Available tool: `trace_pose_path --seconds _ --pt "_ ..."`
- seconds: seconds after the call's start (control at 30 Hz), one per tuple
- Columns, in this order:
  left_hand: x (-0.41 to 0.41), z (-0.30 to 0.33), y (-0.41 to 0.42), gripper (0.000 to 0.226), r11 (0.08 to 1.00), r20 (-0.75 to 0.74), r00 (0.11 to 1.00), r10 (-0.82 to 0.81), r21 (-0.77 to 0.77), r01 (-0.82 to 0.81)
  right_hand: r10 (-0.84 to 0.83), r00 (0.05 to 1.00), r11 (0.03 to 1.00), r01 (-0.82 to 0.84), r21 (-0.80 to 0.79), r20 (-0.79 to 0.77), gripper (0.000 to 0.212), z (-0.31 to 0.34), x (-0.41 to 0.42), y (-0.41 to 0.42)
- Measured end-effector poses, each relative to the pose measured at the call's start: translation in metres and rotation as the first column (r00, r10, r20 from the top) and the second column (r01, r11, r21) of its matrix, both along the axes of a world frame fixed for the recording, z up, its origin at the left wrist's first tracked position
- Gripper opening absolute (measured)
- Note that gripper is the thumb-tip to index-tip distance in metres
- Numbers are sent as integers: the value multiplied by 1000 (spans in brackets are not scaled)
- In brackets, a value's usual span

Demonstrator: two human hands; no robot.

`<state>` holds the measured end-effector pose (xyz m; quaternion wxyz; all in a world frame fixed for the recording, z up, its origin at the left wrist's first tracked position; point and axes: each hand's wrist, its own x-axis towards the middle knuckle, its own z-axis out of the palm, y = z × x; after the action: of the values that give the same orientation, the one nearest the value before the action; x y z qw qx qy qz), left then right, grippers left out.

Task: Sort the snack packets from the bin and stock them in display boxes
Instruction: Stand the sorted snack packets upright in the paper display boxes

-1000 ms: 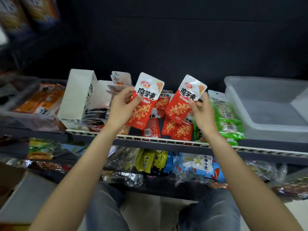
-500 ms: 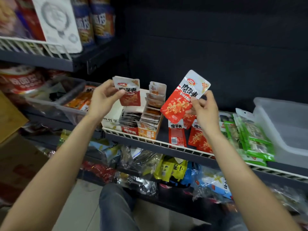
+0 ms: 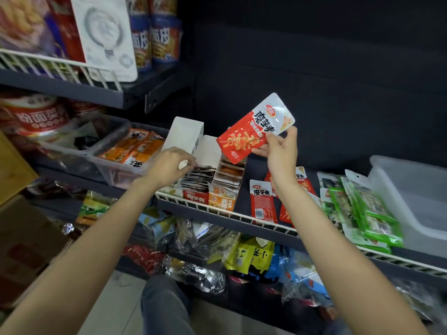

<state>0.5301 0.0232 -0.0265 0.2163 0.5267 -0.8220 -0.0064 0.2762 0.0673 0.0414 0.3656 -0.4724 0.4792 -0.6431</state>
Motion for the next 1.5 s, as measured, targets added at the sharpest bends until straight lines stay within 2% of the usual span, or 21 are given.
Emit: trace_pose_path --seconds 0.07,0.17,0.27,0.3,0.4,0.47,0.5,0.53,0.67,0.7,0.77,0.87,0.93,0.97,1.07,1.13,1.2,1.27,1.33,1.4,1.5 --pt "0 -3 0 23 1000 119 993 -13 10 12 -4 994 999 1 -33 -109 12 2 8 -8" --pt "-2 -6 4 28 1000 150 989 -4 5 4 37 954 997 -56 -53 -296 10 7 28 -25" --pt "-2 -8 9 28 999 163 986 -29 -29 34 87 864 992 -120 -34 -497 11 7 51 -41" --pt "-1 -8 10 28 999 156 987 -35 -23 39 89 805 991 -128 -25 -586 13 4 58 -45" --pt "1 -7 12 30 999 138 990 -38 21 35 33 515 986 -157 -56 -856 15 -9 72 -54" --pt "2 -5 12 31 998 138 990 -39 45 33 -45 253 980 -177 -92 -966 13 -16 75 -59" --pt "2 -6 12 31 998 140 989 -36 50 30 -95 107 975 -190 -114 -990 18 -18 75 -62" --pt "2 -5 12 32 998 142 989 -33 54 25 -122 6 972 -201 -121 -993 23 -19 75 -64" --pt "0 -5 12 32 999 147 989 -29 48 22 -114 -134 971 -227 -81 -984 30 -18 73 -61" --pt "-1 -5 13 32 999 145 989 -25 49 18 -101 -139 967 -247 -64 -985 30 -18 71 -59" --pt "-1 -3 17 31 999 123 992 -12 52 6 -63 -67 960 -276 -42 -996 29 -18 62 -51" --pt "-7 4 35 29 997 52 996 66 -52 -64 -68 217 958 -258 -125 -974 24 -22 35 -32" --pt "-21 13 53 27 979 -93 992 87 -175 -102 -114 415 959 -190 -209 -903 21 -26 9 -14" --pt "-33 20 65 27 964 -188 980 66 -241 -112 -147 477 960 -144 -242 -867 20 -29 -6 -4" --pt "-81 31 91 28 883 -406 901 -151 -466 -62 -173 559 979 8 -203 -811 18 -43 -55 17" --pt "-119 27 100 26 829 -441 833 -334 -558 36 -123 530 991 104 -79 -839 18 -61 -87 19" --pt "-158 15 100 22 831 -422 813 -400 -542 128 -12 432 980 183 75 -902 20 -79 -114 19" --pt "-191 -2 90 21 916 -390 863 -320 -358 178 134 336 943 246 224 -932 26 -93 -135 21" --pt "-215 -24 70 28 989 -266 953 -145 -21 144 294 241 878 316 361 -925 37 -101 -149 25" --pt "-227 -46 49 48 971 -59 998 -10 237 24 419 183 815 356 457 -890 45 -111 -154 28" --pt "-234 -66 30 74 921 131 985 115 358 -155 449 198 808 327 491 -871 54 -123 -155 27"
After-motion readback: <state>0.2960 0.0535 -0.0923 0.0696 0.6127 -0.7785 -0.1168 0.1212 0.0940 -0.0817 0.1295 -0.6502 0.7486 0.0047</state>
